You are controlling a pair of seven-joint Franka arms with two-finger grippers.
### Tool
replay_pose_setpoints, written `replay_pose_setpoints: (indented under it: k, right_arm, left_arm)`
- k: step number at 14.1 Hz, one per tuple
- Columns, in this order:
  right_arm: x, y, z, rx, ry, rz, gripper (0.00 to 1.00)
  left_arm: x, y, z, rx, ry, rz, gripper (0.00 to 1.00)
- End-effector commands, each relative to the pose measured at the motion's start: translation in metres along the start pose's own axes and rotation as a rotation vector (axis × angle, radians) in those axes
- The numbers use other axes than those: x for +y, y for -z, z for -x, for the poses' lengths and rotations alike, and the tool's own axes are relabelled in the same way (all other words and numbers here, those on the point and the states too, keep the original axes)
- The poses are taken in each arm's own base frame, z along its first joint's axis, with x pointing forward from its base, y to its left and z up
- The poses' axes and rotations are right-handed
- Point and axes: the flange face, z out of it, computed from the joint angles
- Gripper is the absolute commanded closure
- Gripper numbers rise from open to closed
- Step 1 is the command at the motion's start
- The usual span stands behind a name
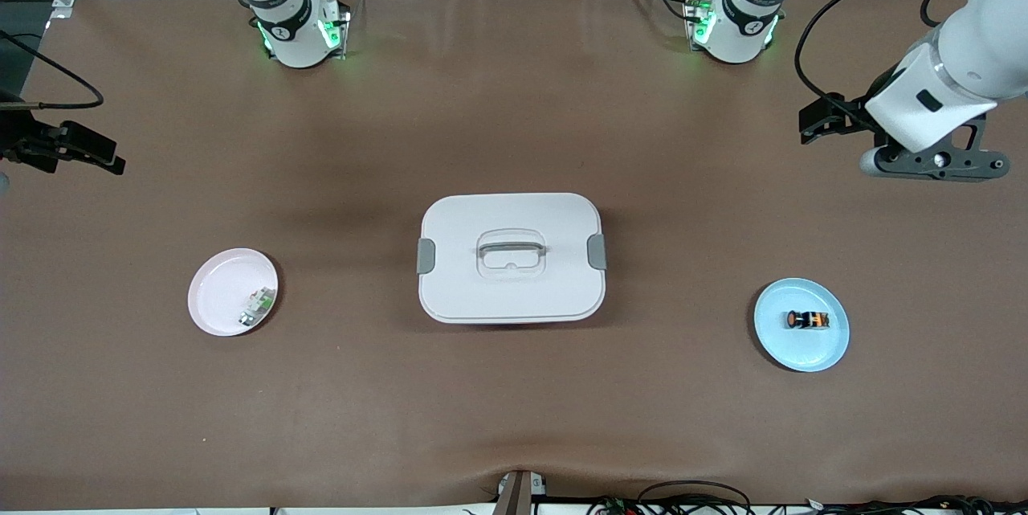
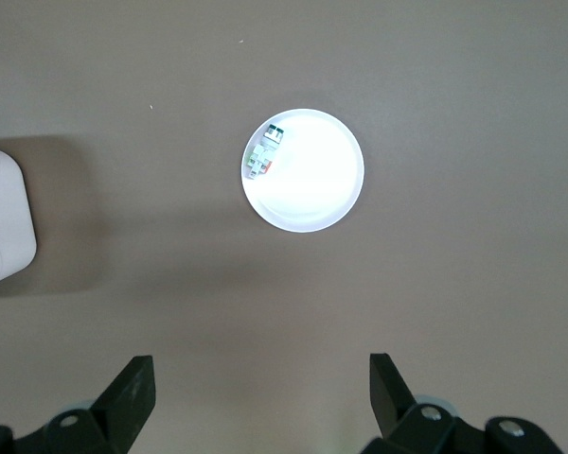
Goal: Transfer orange switch to right arm and place
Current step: 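Move the left gripper over the orange switch on the blue plate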
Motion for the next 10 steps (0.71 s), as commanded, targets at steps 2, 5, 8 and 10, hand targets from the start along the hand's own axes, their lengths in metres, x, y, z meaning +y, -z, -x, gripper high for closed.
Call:
replay_pose_setpoints:
  k: [2, 5, 8, 10]
  right_arm:
    - [-0.002, 0.005, -0.004, 0.004, 0.003, -0.002, 0.0]
    - [-0.002, 0.004, -0.004, 0.003, 0.004, -0.002, 0.0]
    - [-0.002, 0.004, -0.004, 0.001, 0.003, -0.002, 0.0]
    - [-0.003, 0.004, -0.004, 0.001, 0.004, -0.002, 0.0]
  left_arm:
    - [0.008, 0.013, 0.016, -0.016, -0.015, 0.028, 0.0]
    - [0.023, 0.012, 0.016, -0.036, -0.027, 0.15, 0.0]
    - [0.035, 0.008, 0.015, -0.05, 0.02, 0.165, 0.0]
    - [0.032, 0.0, 0.007, -0.047, 0.013, 0.129, 0.0]
